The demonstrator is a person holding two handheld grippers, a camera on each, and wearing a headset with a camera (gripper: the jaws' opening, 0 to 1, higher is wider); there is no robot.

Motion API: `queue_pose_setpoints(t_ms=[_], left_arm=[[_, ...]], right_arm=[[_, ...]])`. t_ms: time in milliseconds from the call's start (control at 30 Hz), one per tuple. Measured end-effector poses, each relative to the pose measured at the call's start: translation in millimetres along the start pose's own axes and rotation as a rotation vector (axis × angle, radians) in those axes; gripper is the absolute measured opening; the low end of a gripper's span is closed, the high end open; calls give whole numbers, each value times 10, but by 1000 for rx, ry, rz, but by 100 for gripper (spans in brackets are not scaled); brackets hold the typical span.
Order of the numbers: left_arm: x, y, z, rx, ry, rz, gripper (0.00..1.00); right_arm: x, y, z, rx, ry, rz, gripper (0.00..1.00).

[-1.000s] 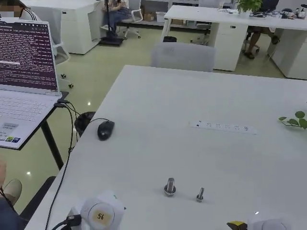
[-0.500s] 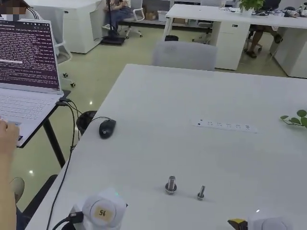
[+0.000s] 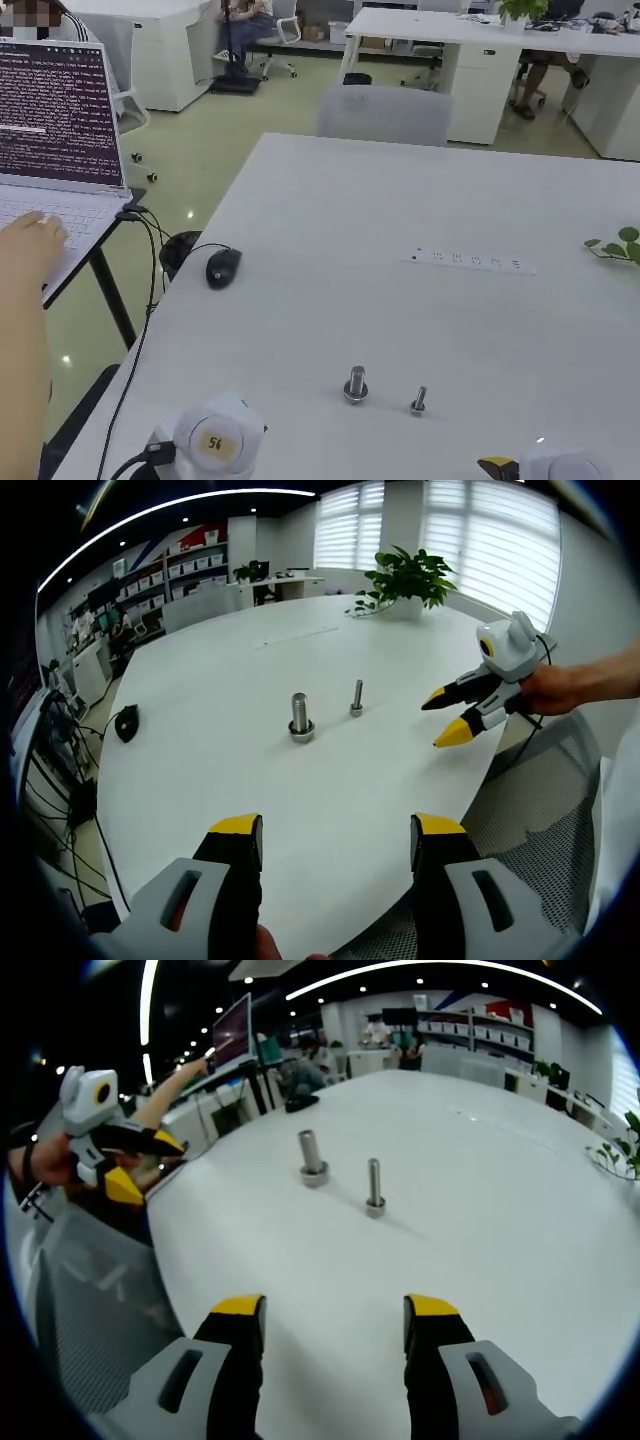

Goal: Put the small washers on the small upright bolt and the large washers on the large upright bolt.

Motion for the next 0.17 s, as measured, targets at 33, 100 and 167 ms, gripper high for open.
queue_pose_setpoints(t_ms=[33, 100, 167], left_arm=[[0, -3, 2, 0, 0, 0, 59], [-4, -10, 3, 0, 3, 1, 59], [-8, -18, 4, 0, 3, 3, 59]], right_arm=[[-5, 0, 0, 0, 1, 0, 57], [-17, -1, -1, 1, 3, -3, 57], [-39, 4, 1, 2, 4, -8, 57]])
Point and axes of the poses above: the centre of the closed fingertips' face, and the gripper's own axes: z roughly backward along the fingers, y roughly to its left, x roughly out of its top, the point moved 8 cm from there along z, roughly backward along the fingers, and after that the axes turned 6 degrees about x, right-handed, at the moved point
